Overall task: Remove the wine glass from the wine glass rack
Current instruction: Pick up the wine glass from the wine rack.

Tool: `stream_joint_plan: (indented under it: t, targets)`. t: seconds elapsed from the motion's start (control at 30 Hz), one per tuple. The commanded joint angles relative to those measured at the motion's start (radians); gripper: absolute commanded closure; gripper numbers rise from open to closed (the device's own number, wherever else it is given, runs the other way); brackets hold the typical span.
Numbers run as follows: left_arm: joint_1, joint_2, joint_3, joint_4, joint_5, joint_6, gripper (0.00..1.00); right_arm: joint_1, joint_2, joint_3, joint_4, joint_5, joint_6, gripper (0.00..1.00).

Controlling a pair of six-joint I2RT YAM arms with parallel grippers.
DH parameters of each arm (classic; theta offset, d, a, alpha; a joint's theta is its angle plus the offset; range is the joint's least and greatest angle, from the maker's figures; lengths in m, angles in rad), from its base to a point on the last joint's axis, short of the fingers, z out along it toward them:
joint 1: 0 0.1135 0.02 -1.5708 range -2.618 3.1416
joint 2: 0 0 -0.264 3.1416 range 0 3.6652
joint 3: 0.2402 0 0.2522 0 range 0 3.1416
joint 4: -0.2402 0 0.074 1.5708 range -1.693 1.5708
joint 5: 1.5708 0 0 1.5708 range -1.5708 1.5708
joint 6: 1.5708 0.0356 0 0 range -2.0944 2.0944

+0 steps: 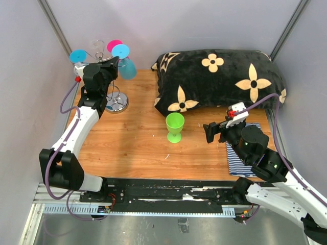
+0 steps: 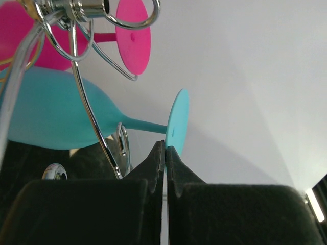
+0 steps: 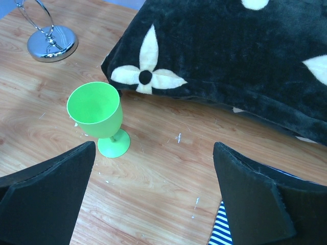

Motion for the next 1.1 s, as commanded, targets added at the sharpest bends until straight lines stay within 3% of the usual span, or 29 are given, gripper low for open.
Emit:
stream_joint_plan:
  t: [0.0,0.27,0.63,1.07]
  targets:
    - [-0.006,0.036,0.032,0.103,0.141,0.066,1.00,0.002,-0.008,-0.007,0.002,0.021,0.015,0.02]
    - [-0.006,0.107,0.140,0.088,0.309,0.158,1.00,0.001,-0.027,-0.011,-0.011,0.027,0.024,0.02]
    - [-0.006,0.018,0.057,0.048,0.233,0.171,0.99,0.000,-0.028,-0.010,-0.013,0.017,0.031,0.02]
    - [-0.006,-0.041,0.003,0.043,0.274,0.205,1.00,0.000,-0.036,-0.007,-0.020,0.011,0.046,0.02]
